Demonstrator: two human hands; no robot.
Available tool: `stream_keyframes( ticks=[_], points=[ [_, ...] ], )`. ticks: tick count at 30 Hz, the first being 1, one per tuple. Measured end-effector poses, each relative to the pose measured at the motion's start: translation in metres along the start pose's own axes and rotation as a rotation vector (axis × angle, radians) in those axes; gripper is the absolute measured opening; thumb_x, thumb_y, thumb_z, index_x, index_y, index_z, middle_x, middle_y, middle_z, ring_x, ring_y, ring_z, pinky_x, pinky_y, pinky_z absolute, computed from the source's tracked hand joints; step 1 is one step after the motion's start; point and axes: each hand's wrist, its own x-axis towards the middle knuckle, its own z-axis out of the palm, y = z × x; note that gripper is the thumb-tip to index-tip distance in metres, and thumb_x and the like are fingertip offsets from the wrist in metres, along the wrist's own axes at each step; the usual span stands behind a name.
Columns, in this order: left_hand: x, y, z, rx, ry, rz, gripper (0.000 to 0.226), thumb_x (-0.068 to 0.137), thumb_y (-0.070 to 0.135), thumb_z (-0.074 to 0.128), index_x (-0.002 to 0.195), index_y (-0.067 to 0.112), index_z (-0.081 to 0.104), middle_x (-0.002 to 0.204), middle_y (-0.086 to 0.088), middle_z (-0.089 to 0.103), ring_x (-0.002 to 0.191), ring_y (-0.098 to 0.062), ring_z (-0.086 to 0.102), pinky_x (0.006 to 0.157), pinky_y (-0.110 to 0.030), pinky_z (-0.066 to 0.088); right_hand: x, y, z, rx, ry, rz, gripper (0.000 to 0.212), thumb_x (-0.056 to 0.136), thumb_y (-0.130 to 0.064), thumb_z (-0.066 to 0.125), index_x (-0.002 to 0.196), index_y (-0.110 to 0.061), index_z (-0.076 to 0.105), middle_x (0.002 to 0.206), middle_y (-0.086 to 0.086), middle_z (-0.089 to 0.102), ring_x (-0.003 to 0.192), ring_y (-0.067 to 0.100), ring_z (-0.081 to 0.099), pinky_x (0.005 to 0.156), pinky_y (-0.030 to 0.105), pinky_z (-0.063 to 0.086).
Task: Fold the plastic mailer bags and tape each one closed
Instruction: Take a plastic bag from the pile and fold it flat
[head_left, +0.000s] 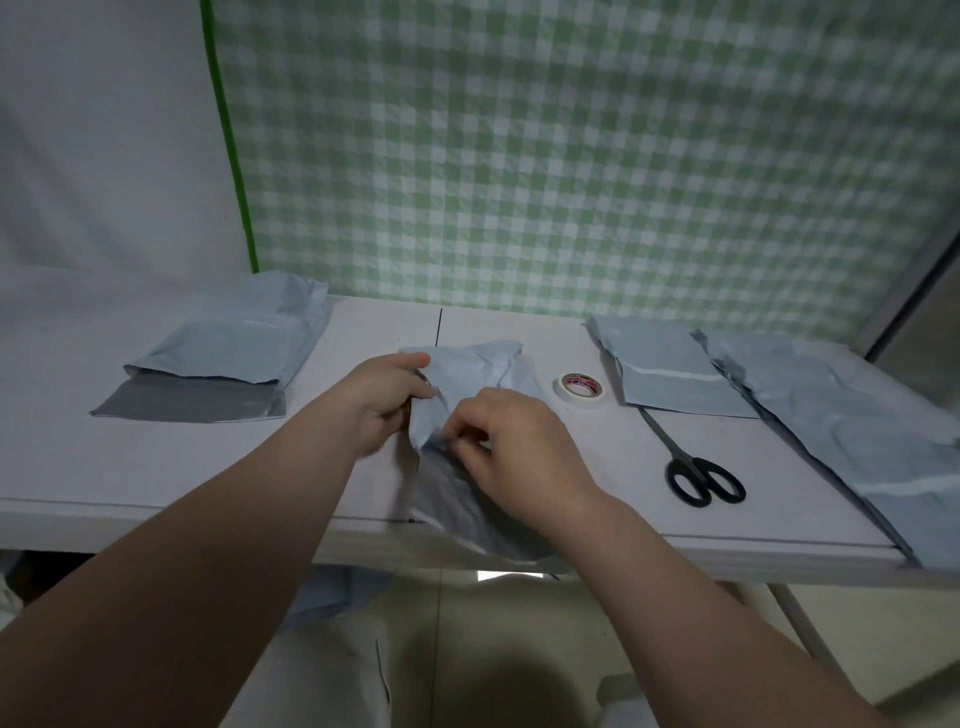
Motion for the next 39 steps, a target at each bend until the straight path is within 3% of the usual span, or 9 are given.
stream_keyframes(
  ticks=[8,14,16,23,28,30,32,35,39],
  points=[
    [0.016,0.001,0.011,-0.1,0.094,0.06,0.056,0.086,-0.021,0.038,0.134,0.005,0.047,0.129,-0.02,0.053,0.096,-0.025,0.057,0.076,-0.03,0.05,-0.022,0.001,0.001,-0.024,0.189,-0.162,0.022,0.084,-0.023,0.049,0.077,-0.015,0.068,0.073,-0.001,0.061,0.069,0.019,0.055,0.057,0.031,0.046],
    [0.037,-0.001,0.02,-0.06,0.016,0.097,0.067,0.087,-0.021,0.035,0.143,0.016,0.038,0.146,-0.015,0.038,0.12,-0.027,0.05,0.094,-0.033,0.047,-0.026,0.019,0.005,-0.111,0.271,-0.057,0.006,0.079,-0.017,0.064,0.084,-0.017,0.068,0.077,-0.001,0.061,0.072,0.02,0.053,0.057,0.03,0.044],
    [0.041,-0.001,0.023,0.039,-0.006,0.118,0.07,0.086,-0.021,0.037,0.144,0.019,0.037,0.147,-0.014,0.037,0.123,-0.03,0.049,0.093,-0.035,0.048,-0.027,0.029,0.007,-0.199,0.261,0.043,0.027,0.069,-0.009,0.071,0.095,-0.017,0.068,0.085,0.002,0.061,0.075,0.024,0.054,0.058,0.033,0.046],
    [0.028,0.008,0.002,0.672,0.336,0.225,0.03,0.088,-0.008,0.043,0.079,0.014,0.062,0.098,-0.012,0.06,0.09,-0.03,0.059,0.074,-0.031,0.051,-0.032,0.033,0.002,-0.144,0.061,0.283,0.059,0.071,-0.056,0.065,0.122,-0.029,0.058,0.115,-0.002,0.053,0.103,0.021,0.048,0.082,0.035,0.045],
    [-0.01,0.012,-0.016,0.48,0.018,0.048,0.026,0.091,-0.009,0.044,0.083,0.008,0.063,0.08,-0.015,0.057,0.051,-0.018,0.052,0.036,-0.015,0.041,-0.033,0.019,-0.005,-0.069,-0.201,0.237,0.078,0.066,-0.068,0.066,0.134,-0.039,0.041,0.136,-0.009,0.032,0.118,0.017,0.037,0.097,0.033,0.039],
    [-0.03,0.014,-0.022,0.455,-0.161,-0.017,0.018,0.09,0.003,0.058,0.106,0.011,0.062,0.087,-0.011,0.058,0.055,-0.011,0.054,0.041,-0.015,0.043,-0.033,0.017,-0.005,-0.077,-0.174,0.247,0.067,0.074,-0.053,0.067,0.134,-0.036,0.042,0.138,-0.007,0.031,0.118,0.019,0.04,0.096,0.033,0.041],
    [-0.043,0.015,-0.026,0.52,-0.295,-0.053,0.055,0.078,0.015,0.075,0.128,0.019,0.052,0.112,-0.006,0.054,0.082,-0.011,0.056,0.059,-0.018,0.049,-0.034,0.018,-0.006,-0.116,-0.098,0.289,0.054,0.081,-0.029,0.063,0.133,-0.029,0.047,0.137,-0.004,0.034,0.116,0.022,0.045,0.091,0.032,0.043],
    [-0.058,0.01,-0.022,0.822,-0.255,0.089,0.096,0.058,0.017,0.09,0.14,0.025,0.04,0.144,0.001,0.032,0.126,-0.018,0.04,0.099,-0.028,0.041,-0.032,0.019,-0.012,-0.177,-0.04,0.394,0.047,0.081,-0.006,0.056,0.125,-0.021,0.055,0.134,-0.001,0.041,0.105,0.023,0.052,0.076,0.029,0.043],
    [-0.07,0.006,-0.003,1.17,-0.202,0.218,0.096,0.066,0.026,0.085,0.145,0.026,0.03,0.152,-0.002,0.01,0.137,-0.022,0.024,0.105,-0.026,0.029,-0.021,0.021,-0.024,-0.197,0.028,0.534,0.038,0.079,0.001,0.049,0.11,-0.016,0.063,0.128,0.007,0.049,0.096,0.029,0.056,0.069,0.028,0.036]
  ],
)
